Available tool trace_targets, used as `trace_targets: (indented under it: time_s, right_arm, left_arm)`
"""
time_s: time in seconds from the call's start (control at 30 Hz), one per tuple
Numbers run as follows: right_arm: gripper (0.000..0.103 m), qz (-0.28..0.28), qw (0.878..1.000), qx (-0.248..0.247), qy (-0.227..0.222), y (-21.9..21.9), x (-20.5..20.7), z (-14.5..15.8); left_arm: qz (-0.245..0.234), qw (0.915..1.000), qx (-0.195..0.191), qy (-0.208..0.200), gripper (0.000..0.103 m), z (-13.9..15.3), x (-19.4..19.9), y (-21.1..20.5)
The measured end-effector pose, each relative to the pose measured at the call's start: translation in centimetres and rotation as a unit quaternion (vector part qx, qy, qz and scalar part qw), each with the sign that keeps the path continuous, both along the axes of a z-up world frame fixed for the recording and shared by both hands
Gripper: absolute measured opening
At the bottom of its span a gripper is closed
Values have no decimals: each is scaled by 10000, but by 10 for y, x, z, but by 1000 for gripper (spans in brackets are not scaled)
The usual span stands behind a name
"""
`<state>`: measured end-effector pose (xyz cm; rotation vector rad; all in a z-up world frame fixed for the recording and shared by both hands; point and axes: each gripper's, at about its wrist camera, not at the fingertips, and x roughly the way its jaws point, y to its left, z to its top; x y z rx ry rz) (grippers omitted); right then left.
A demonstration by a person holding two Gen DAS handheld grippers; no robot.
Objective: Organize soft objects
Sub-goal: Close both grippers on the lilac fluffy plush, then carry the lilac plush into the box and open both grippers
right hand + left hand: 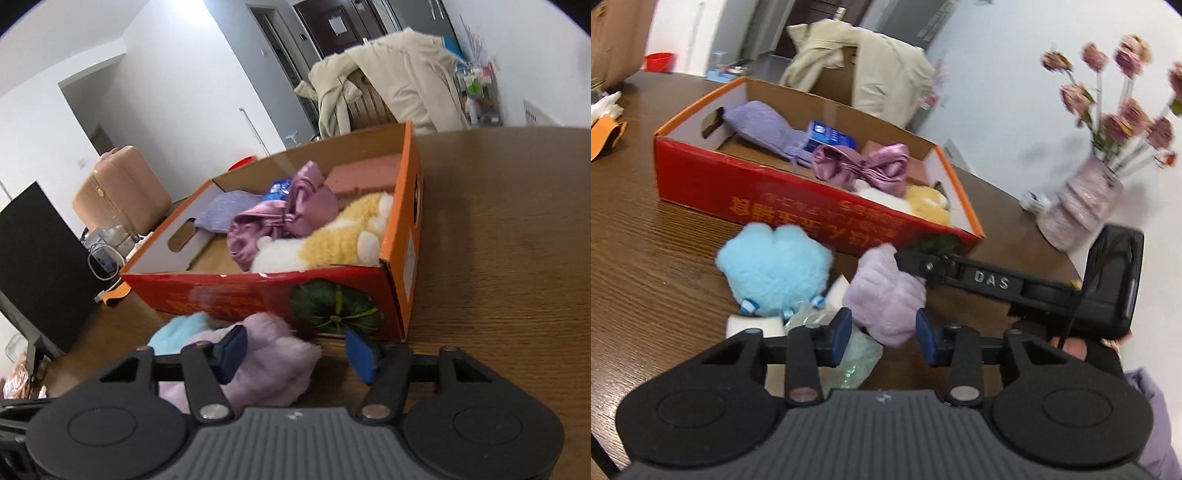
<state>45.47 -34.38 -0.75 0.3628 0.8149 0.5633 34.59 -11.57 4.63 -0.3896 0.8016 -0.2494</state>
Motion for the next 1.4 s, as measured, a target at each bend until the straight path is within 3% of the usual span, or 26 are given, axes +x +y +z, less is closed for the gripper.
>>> trace_targets:
  time_s: [0.1,0.17,0.27,0.4,0.5,0.7,0.87,1.1,1.3,1.4]
  right_arm:
    - [51,53,9992,335,193,-5,4,-9]
    - [26,53,9981,518,338,-11,3,-11]
    - [15,28,9982,508,308,-17,-15,-2]
    - [11,-293,9977,593,133,-29,-63,14]
    - [9,-629,9958,670,49,-36,-99,23]
    - [9,-982,9915,726,-439,-28,-163,55]
    - [9,-946,9900,662,-809,-3,-185,81]
    - [9,-742,9909,564,-976,47,-166,101]
    - [9,-670,9912,370,-1083,88,-89,121]
    - [9,-629,9933,271,-929,109,-35,120]
  left_arm:
    - [148,9998,-103,94,40,-6,9,-2]
    - [176,9996,-184,106,40,-6,12,-2]
    - [106,9994,-319,68,32,-5,11,-1]
    - [-73,9988,-474,23,18,-6,3,6]
    - [-209,9985,-506,-34,14,-4,-7,10]
    - [-613,9953,-581,-469,13,21,-40,23]
    - [-682,9910,-669,-941,13,41,-66,50]
    - [-543,9894,-747,-1122,13,56,-57,100]
    - [-587,9886,-548,-1271,12,77,19,135]
    - [-527,9902,-441,-1212,12,80,65,147]
